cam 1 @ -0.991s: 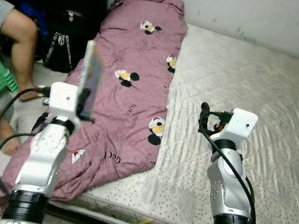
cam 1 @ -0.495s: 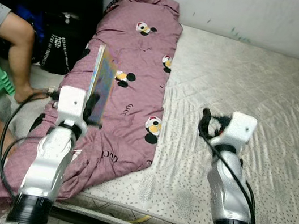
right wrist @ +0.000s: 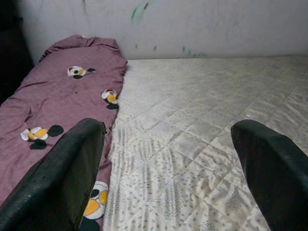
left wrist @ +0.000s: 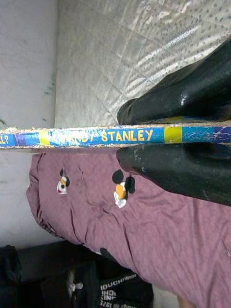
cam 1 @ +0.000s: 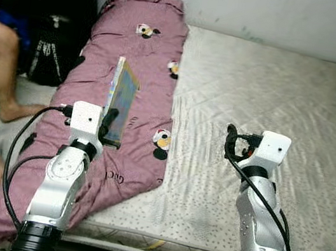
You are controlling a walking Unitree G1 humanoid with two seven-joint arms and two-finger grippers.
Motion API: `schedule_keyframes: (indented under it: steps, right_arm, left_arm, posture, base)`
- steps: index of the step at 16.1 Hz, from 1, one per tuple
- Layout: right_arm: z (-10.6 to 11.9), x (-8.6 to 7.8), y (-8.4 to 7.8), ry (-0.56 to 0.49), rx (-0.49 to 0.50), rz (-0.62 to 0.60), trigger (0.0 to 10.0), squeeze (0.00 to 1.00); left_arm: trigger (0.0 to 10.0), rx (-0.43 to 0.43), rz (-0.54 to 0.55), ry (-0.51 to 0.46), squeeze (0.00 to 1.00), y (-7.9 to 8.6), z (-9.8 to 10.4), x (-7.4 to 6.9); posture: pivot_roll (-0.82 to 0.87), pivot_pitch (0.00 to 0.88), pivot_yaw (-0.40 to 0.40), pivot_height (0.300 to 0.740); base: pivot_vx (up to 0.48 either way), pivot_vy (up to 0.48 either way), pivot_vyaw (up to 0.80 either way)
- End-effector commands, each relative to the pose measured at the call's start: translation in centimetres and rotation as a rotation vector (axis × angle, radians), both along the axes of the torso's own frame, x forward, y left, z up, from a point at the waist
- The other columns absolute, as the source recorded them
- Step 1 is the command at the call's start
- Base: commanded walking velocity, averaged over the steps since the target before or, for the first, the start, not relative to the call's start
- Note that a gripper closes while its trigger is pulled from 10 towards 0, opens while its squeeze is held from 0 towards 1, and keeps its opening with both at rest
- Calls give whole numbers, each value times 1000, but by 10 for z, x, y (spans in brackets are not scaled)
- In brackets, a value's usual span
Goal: Clean up the room
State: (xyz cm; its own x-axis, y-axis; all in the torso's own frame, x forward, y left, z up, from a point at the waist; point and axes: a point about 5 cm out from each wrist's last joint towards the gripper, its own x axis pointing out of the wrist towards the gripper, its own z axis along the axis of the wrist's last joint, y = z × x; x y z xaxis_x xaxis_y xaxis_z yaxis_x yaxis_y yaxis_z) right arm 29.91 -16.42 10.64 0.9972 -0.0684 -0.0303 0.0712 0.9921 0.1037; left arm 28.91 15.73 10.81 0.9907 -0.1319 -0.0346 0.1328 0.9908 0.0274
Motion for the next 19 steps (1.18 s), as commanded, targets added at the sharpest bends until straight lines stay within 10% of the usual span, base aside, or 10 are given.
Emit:
schedule_keyframes:
  steps: [1, 19]
  right_arm:
    - [3, -1, -1, -7, -2, 0, 10000, 0]
    - [7, -1, 2, -9, -11, -2, 10000, 0]
  left_arm:
    - [10000, -3, 3, -48, 0, 2, 12, 0]
    - [10000, -26, -2, -37, 0, -3, 12, -2]
  posture:
    - [-30, 20, -41, 740]
    - [-33, 44, -37, 740]
  base:
    - [0, -304, 0]
    - [0, -184, -178]
